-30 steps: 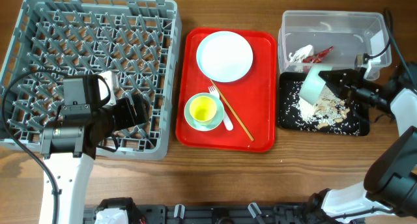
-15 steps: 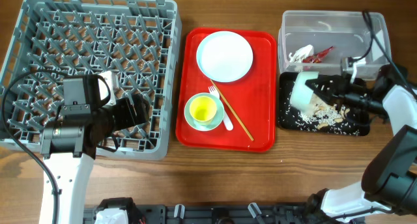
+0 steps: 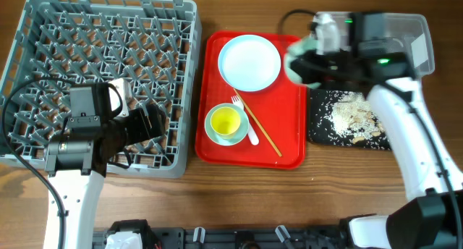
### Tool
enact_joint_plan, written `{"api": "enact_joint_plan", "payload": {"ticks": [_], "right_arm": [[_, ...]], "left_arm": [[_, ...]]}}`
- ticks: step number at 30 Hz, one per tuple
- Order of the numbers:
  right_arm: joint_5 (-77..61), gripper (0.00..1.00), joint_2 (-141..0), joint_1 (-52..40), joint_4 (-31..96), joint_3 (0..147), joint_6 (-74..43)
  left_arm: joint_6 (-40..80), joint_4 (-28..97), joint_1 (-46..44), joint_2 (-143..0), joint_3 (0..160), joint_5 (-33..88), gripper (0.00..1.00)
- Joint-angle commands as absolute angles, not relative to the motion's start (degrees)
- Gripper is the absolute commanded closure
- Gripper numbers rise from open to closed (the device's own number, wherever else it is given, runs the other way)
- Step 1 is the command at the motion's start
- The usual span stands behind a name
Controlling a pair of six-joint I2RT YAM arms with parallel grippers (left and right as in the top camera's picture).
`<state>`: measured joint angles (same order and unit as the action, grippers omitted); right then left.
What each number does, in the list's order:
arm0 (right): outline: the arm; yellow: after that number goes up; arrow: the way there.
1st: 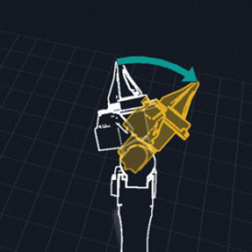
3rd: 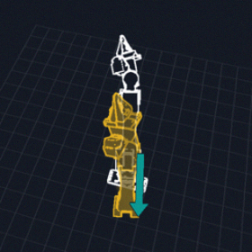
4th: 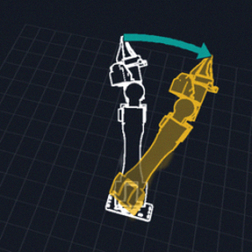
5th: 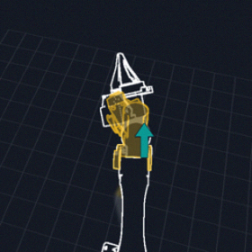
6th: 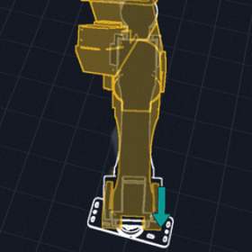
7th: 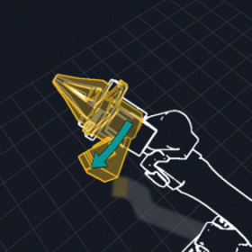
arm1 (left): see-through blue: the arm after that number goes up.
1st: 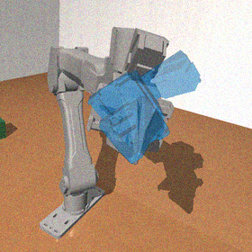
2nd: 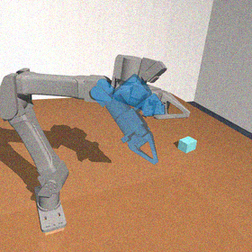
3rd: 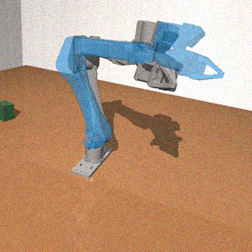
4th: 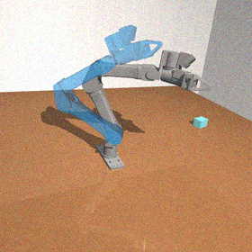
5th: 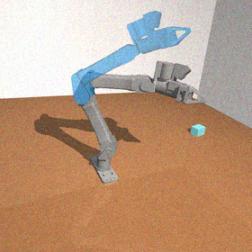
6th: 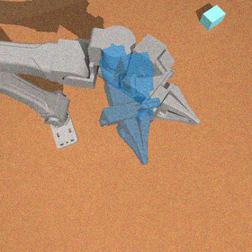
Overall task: Sort waste into correct bins and load items into the dishwasher rack
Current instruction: 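Set the emptied bowl onto the light-blue plate on the red tray, then grasp the yellow cup from the small bowl with the right gripper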
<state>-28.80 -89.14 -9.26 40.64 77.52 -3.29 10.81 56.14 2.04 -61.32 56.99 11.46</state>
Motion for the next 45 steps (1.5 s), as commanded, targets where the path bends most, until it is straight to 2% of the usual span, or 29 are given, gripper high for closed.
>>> {"api": "enact_joint_plan", "payload": {"ticks": [1, 5, 9, 12, 18, 19, 21, 24, 25, 26, 28, 32, 37, 45], "right_arm": [[-15.6, 0.96, -89.7, -18.6, 33.1, 78.4, -6.1], [-9.6, 0.96, -94.6, -24.9, 25.5, 78.3, -6.1], [-9.0, 0.96, -102.5, -27.2, 20.3, 78.3, -6.1], [-9.0, 0.96, -109.2, -27.6, 19.9, 78.3, -7.8], [-11.9, 0.95, -114.0, -27.6, 21.8, 78.3, -9.2], [-12.1, 0.93, -113.8, -27.6, 21.9, 78.4, -9.2], [-12.1, 0.75, -113.1, -27.6, 23.1, 78.4, -9.2], [-12.1, 0.68, -110.7, -27.5, 25.1, 78.5, -9.2], [-12.1, 0.62, -108.8, -27.3, 25.7, 78.5, -9.2], [-12.1, 0.49, -106.4, -27.2, 26.2, 78.5, -9.2], [-12.1, 0.44, -102.4, -27.1, 27.6, 78.6, -9.1], [-15.3, 0.44, -93.8, -27.2, 35.1, 78.9, -11.1], [-20.9, 0.44, -93.6, -27.6, 46.3, 77.5, -14.2], [-18.2, 0.44, -94.9, -33.3, 46.7, 72.2, -19.6]], "left_arm": [[11.1, 56.0, 2.2, -61.4, 58.1, 12.2, 0.0], [11.1, 56.0, 2.2, -61.4, 58.1, 12.2, 0.0], [11.1, 56.0, 2.2, -61.4, 58.1, 12.2, 0.0], [11.1, 56.0, 2.2, -61.4, 58.1, 12.2, 0.0], [11.1, 56.0, 2.2, -61.4, 58.1, 12.2, 0.0], [11.1, 56.0, 2.2, -61.4, 58.1, 12.2, 0.0], [11.1, 56.0, 2.2, -61.4, 58.1, 12.2, 0.0], [11.1, 56.0, 2.2, -61.4, 58.1, 12.2, 0.0], [11.1, 56.0, 2.2, -61.4, 58.1, 12.2, 0.0], [11.1, 56.0, 2.2, -61.4, 58.1, 12.2, 0.0], [11.1, 56.0, 2.2, -61.4, 58.1, 12.2, 0.0], [11.1, 56.0, 2.2, -61.4, 58.1, 12.1, 0.0], [11.1, 56.0, 2.2, -61.4, 58.1, 12.2, 0.0], [11.1, 56.0, 2.2, -61.4, 58.1, 12.2, 0.0]]}}
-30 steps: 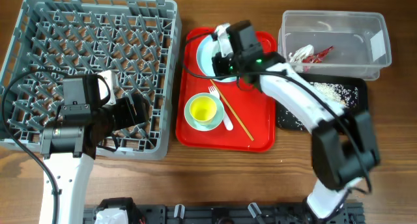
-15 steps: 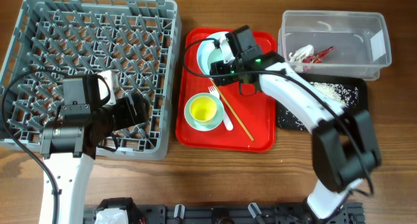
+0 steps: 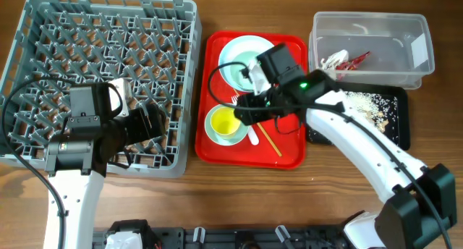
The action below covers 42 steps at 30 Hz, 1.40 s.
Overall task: Sort waste into correct bins and load items into the dishwasher rack
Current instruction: 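Grasp the yellow cup from the small bowl with the right gripper, then lift the yellow cup and hand it to the left gripper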
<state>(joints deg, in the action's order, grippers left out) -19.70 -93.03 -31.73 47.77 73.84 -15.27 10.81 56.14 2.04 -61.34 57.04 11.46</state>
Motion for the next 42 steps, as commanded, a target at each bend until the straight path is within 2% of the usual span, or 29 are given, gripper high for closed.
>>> {"api": "enact_joint_plan", "payload": {"ticks": [1, 5, 7, 10, 15, 20, 26, 32, 36, 42], "right_arm": [[-17.8, 0.44, -95.6, -33.8, 46.2, 71.8, -19.7], [-16.5, 0.44, -100.3, -34.9, 43.4, 71.7, -21.0], [-15.5, 0.5, -103.2, -34.9, 42.0, 71.7, -23.2], [-15.5, 0.71, -106.8, -34.9, 40.5, 71.7, -24.4], [-15.5, 0.96, -107.8, -34.7, 40.4, 72.2, -25.6], [-15.5, 0.96, -106.6, -32.8, 43.8, 77.0, -25.3], [-21.9, 0.96, -98.6, -24.6, 48.0, 82.6, -21.0], [-33.0, 0.96, -97.2, -17.7, 49.8, 82.5, -20.4], [-46.5, 0.96, -97.2, -17.5, 50.2, 82.4, -13.3], [-61.1, 0.96, -97.2, -18.4, 50.1, 82.4, -13.3]], "left_arm": [[11.1, 56.0, 2.2, -61.4, 58.1, 12.2, 0.0], [11.1, 56.0, 2.2, -61.4, 58.1, 12.2, 0.0], [11.1, 56.0, 2.2, -61.4, 58.1, 12.2, 0.0], [11.1, 56.0, 2.2, -61.4, 58.1, 12.2, 0.0], [11.1, 56.0, 2.2, -61.4, 58.1, 12.2, 0.0], [11.1, 56.0, 2.2, -61.4, 58.1, 12.2, 0.0], [11.2, 54.9, 2.2, -61.4, 58.1, 13.0, 0.0], [11.2, 46.8, 2.0, -61.8, 58.1, 30.4, 0.0], [11.4, 41.0, 2.0, -63.4, 58.1, 41.4, 0.0], [11.3, 32.4, 2.0, -66.7, 58.1, 59.6, 0.0]]}}
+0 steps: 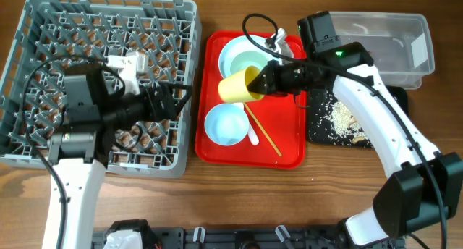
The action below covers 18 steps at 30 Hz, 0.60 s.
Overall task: Sort waste into correct bins and load items into the dishwasher rack
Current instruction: 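Lift the yellow cup and hand it to the left gripper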
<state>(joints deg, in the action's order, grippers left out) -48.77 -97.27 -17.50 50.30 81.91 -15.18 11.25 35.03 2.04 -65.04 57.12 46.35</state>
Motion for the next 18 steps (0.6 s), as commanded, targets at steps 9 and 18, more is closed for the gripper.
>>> {"api": "enact_joint_plan", "payload": {"ticks": [9, 18], "right_arm": [[-79.8, 0.96, -97.2, -18.8, 42.7, 82.4, -18.9], [-83.3, 0.96, -97.2, -18.8, 35.8, 82.4, -24.6]], "left_arm": [[10.7, 21.6, 1.3, -68.1, 58.1, 75.9, 0.0], [10.7, 17.6, -3.8, -68.1, 58.1, 76.5, 0.04]]}}
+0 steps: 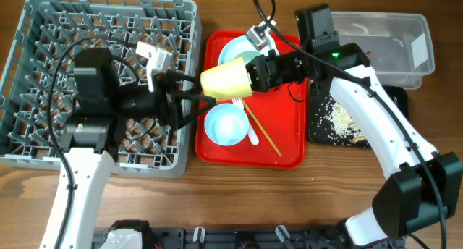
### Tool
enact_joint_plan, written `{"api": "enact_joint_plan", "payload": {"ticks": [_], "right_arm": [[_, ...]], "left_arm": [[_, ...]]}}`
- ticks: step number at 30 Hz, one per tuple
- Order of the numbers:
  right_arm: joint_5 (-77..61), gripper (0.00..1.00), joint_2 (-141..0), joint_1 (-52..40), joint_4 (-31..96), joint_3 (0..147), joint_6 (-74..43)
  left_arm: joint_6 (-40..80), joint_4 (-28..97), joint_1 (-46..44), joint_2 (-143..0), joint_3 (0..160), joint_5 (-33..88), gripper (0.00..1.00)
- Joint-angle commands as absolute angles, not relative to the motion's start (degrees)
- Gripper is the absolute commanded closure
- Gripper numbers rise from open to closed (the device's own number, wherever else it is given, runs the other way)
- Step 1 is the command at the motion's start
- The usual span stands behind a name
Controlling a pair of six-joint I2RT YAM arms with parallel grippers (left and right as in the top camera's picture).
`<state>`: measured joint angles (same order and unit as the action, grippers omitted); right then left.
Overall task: Sort waste into correct bins and load items into the dishwasher rack
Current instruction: 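Lift the yellow cup and hand it to the left gripper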
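Note:
A yellow cup [224, 79] lies on its side in the air over the left edge of the red tray [289, 151]. My right gripper [255, 73] is shut on its base end. The left gripper [194, 98] reaches out over the right edge of the grey dish rack [43, 32], fingers spread, just left of and below the cup's mouth. On the tray are a light blue saucer [226, 124], a white fork [250, 135], a chopstick [265, 138] and a white plate [233, 49], partly hidden by the cup.
A clear plastic bin [387, 43] holding red and white scraps stands at the back right. In front of it is a black tray [347, 122] with food crumbs. The right arm spans the tray's back half.
The right gripper carried the yellow cup left, from over the plate to the tray's left edge. The left gripper moved right, out past the rack's edge, close to the cup.
At first the right gripper was by the clear bin and the cup stood on the saucer. Then it was down at the cup on the tray. Later the cup was held tilted over the plate, saucer bare. Now the cup hangs beside the left gripper.

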<state>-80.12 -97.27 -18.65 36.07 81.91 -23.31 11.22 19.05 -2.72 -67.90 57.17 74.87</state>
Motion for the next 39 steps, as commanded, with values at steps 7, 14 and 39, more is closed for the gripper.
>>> {"api": "enact_joint_plan", "payload": {"ticks": [7, 14, 39], "right_arm": [[-83.3, 0.96, -97.2, -18.8, 35.8, 82.4, -24.6], [-83.2, 0.96, -97.2, -20.4, 35.8, 82.4, -24.6], [-81.0, 0.96, -97.2, -21.9, 34.1, 82.4, -25.9]], "left_arm": [[10.7, 15.0, -3.9, -68.1, 58.1, 76.5, 0.07], [10.7, 14.3, -4.0, -68.1, 58.1, 76.5, 0.1], [10.9, 14.3, -4.0, -68.1, 58.1, 76.5, 0.32]]}}
